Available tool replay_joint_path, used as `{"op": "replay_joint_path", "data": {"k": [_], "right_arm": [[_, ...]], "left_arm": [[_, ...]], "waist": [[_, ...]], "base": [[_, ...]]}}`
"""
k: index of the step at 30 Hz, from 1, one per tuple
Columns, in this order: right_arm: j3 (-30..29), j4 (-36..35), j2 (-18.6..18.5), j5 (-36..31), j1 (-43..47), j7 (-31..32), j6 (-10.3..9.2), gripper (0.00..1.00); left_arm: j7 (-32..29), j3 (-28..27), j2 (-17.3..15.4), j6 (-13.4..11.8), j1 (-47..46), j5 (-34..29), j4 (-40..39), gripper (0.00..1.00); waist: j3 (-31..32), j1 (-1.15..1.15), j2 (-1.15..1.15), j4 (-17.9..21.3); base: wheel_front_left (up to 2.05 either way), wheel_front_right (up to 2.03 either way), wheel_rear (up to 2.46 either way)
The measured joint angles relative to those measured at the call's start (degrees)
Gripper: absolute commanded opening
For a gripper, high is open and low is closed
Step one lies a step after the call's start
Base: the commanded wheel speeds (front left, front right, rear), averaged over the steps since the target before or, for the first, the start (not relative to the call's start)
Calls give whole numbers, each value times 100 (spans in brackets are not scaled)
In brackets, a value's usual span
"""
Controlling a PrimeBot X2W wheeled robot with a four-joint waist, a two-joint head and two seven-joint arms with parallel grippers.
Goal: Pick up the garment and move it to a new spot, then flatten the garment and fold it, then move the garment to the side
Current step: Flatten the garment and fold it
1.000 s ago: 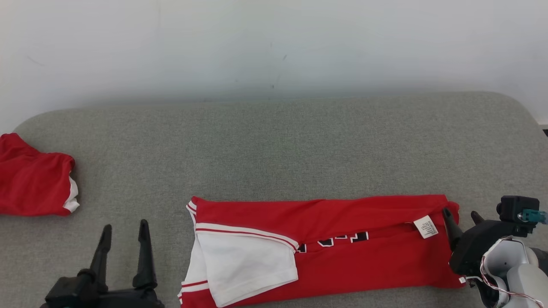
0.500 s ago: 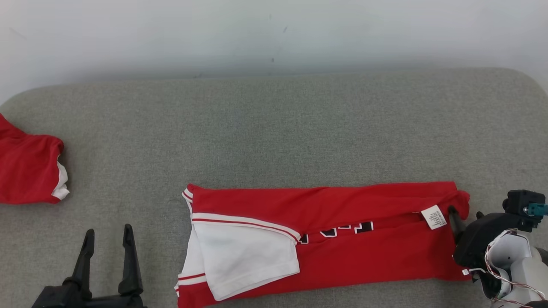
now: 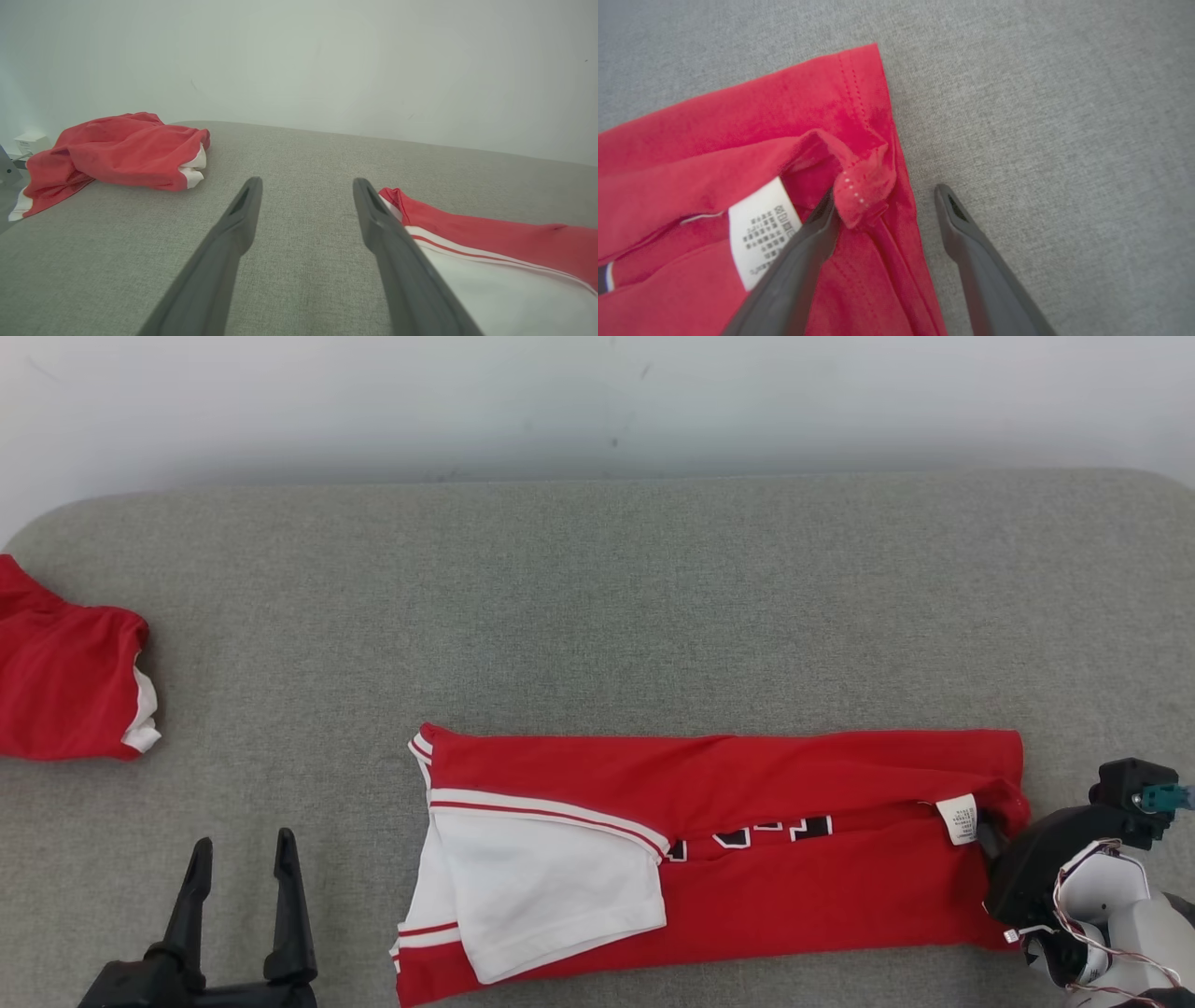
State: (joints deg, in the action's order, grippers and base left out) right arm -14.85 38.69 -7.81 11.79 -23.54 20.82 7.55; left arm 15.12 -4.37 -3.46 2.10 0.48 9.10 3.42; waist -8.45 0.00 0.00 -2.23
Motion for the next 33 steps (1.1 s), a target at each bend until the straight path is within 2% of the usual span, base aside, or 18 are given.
{"op": "replay_joint_path", "data": {"k": [3,4,5,6,7,14,19,26,33], "right_arm": [[87,76,-26,16,-47,189,-18,100],[112,92,-38,37,-62,242,-20,79],[145,104,-51,74,-76,296,-26,79],[176,108,-62,108,-85,334,-26,24],[200,110,-68,133,-88,348,-26,0],[319,92,-103,182,-131,376,-7,0],[-36,66,-223,43,-145,218,3,0],[-851,-219,-539,-678,-143,135,2,0],[-1223,-746,-725,-1629,24,265,1,0]], "left_arm": [[0,1,18,25,-2,-14,25,100],[0,1,20,25,-3,-20,30,100],[0,2,23,24,-4,-21,30,100],[0,1,24,24,-6,-22,30,100],[0,4,29,22,-9,-24,30,100],[0,-4,43,-16,-12,-36,57,100],[0,5,46,-40,-10,-35,93,100],[0,94,49,-60,4,-5,135,100],[0,177,52,-113,80,47,192,100]], "waist": [[-18,0,0,-33],[-21,0,0,-41],[-26,0,-1,-49],[-32,0,0,-56],[-38,0,0,-64],[-25,0,0,-70],[47,0,1,-28],[185,0,0,55],[335,0,0,109]], "base": [[0,0,0],[0,0,0],[0,0,0],[0,0,0],[0,0,0],[0,0,0],[0,0,0],[0,0,0],[0,0,0]]}}
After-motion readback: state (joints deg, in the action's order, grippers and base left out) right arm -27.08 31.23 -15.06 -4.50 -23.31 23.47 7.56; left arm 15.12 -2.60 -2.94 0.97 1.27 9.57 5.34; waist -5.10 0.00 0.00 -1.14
